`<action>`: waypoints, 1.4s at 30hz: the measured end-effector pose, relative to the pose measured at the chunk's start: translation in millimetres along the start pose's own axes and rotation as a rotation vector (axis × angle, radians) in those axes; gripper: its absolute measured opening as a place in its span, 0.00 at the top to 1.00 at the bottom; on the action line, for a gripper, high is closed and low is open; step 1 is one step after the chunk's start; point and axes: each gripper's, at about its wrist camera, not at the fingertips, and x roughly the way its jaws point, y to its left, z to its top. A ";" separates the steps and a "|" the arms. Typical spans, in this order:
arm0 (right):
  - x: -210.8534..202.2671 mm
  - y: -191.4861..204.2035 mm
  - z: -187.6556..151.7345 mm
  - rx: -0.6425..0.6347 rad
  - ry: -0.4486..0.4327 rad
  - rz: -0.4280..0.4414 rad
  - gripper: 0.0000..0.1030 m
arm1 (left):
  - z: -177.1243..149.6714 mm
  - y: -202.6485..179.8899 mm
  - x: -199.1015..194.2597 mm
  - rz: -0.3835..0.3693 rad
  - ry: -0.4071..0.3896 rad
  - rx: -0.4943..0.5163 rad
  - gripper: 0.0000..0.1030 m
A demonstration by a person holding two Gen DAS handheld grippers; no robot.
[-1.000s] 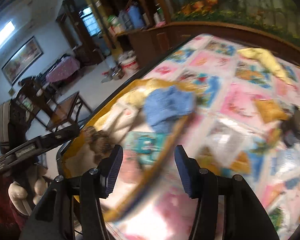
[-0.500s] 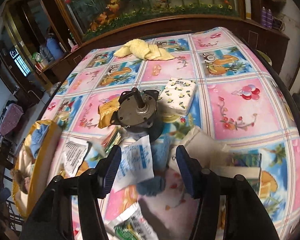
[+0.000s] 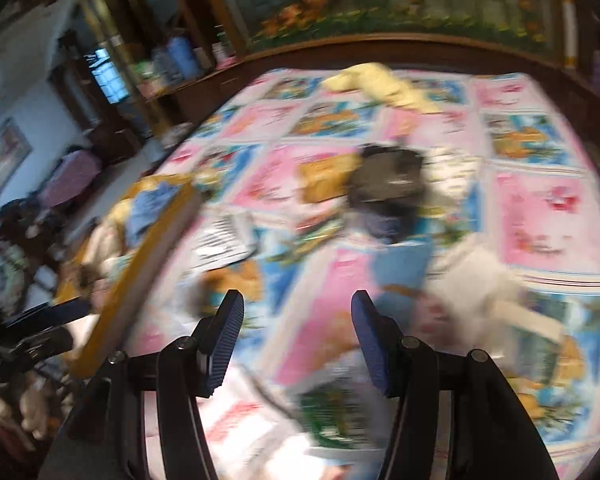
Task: Organize soft objects
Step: 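Grasp a white desiccant packet with the left tool while the right grasps the small blue cloth, then carry the packet and blue cloth over the box and open both tools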
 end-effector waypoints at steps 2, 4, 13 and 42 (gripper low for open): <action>6.4 -16.9 -0.8 0.051 0.018 -0.028 0.46 | 0.2 -5.5 11.9 0.017 0.026 0.017 0.43; 13.6 -25.7 -0.5 0.088 0.019 -0.055 0.46 | -0.5 -11.1 25.3 0.048 0.061 0.024 0.43; 49.8 -33.0 10.1 0.131 0.005 -0.098 0.46 | 10.5 -25.9 85.0 0.204 0.151 0.053 0.43; 50.4 -39.3 1.5 0.158 -0.026 0.003 0.75 | 61.6 -18.1 104.2 0.180 0.048 -0.086 0.50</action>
